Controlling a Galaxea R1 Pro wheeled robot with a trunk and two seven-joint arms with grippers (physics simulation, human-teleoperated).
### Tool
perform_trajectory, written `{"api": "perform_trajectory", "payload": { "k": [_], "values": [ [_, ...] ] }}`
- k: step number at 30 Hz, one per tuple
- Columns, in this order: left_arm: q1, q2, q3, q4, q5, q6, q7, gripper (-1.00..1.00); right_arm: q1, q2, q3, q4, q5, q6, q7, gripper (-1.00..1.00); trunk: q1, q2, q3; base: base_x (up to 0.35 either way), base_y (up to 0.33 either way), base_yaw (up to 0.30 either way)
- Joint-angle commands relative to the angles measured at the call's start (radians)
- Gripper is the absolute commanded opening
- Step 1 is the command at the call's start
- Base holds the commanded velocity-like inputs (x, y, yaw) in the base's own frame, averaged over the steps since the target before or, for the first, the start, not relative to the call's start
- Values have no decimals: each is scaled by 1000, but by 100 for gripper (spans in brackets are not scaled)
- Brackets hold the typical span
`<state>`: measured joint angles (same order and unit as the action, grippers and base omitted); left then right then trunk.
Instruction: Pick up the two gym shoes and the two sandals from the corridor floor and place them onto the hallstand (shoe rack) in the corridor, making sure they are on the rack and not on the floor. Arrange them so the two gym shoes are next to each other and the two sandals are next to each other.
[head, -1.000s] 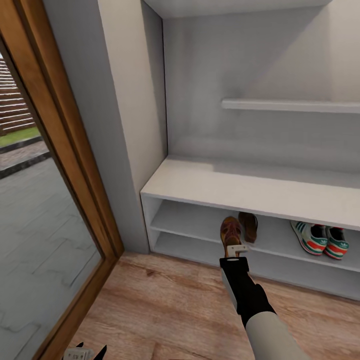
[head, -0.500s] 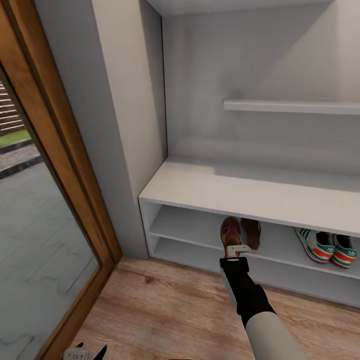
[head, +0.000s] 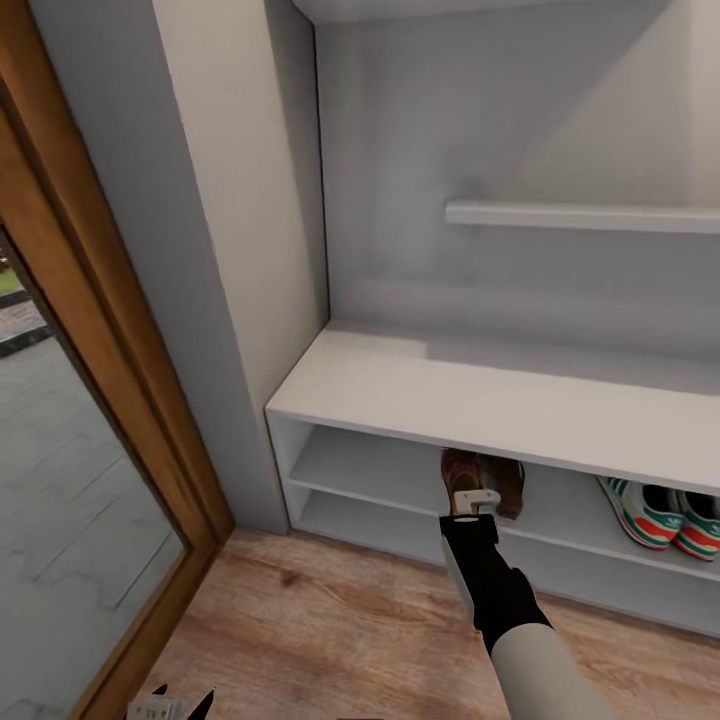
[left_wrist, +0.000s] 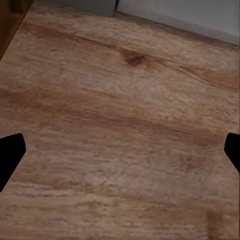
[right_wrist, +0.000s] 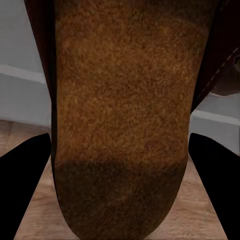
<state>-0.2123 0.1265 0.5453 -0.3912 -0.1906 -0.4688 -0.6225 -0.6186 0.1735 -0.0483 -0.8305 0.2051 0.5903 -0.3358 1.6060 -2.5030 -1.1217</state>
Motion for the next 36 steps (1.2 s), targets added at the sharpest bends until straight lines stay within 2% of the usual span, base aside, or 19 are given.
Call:
{"api": "perform_trajectory", "payload": {
  "k": [1,19,36],
  "values": [
    [-1,-1,9,0,-10,-5,-5,100,0,1,-2,-1,10,6,3,-100,0,0,-1,269,-182,0],
    [-1,-1,9,0,-10,-4,-5,100,-1,1,-2,-1,10,6,3,-100,0,0,-1,134,-78,0],
    [-1,-1,9,0,-10,-4,-5,100,0,1,-2,-1,10,6,3,-100,0,0,-1,76,-42,0]
  ]
}}
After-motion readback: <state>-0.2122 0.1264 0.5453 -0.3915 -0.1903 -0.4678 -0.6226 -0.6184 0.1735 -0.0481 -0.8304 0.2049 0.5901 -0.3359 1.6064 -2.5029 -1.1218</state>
